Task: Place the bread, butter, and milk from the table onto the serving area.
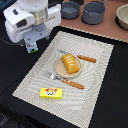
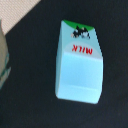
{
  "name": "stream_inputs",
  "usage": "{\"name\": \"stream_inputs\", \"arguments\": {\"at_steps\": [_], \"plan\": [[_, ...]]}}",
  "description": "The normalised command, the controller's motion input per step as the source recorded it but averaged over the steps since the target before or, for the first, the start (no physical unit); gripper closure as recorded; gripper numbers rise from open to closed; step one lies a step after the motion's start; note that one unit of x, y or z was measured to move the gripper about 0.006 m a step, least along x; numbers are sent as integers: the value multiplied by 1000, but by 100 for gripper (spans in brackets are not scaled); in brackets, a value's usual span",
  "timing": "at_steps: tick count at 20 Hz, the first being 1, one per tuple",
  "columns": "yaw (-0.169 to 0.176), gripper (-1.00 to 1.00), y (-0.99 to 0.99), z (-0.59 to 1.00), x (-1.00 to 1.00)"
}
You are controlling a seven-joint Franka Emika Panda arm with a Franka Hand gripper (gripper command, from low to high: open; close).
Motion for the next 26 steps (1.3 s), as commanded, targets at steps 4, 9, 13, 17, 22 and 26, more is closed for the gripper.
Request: {"name": "stream_inputs", "arguments": {"at_steps": [4,9,13,17,22,26], "plan": [[-50,-100,210,-320,-656],[-49,-100,177,-407,-551],[-44,-100,155,-375,-481],[-32,-100,167,-324,-357],[-19,-100,142,-275,-210],[-2,-100,87,-230,-36]]}}
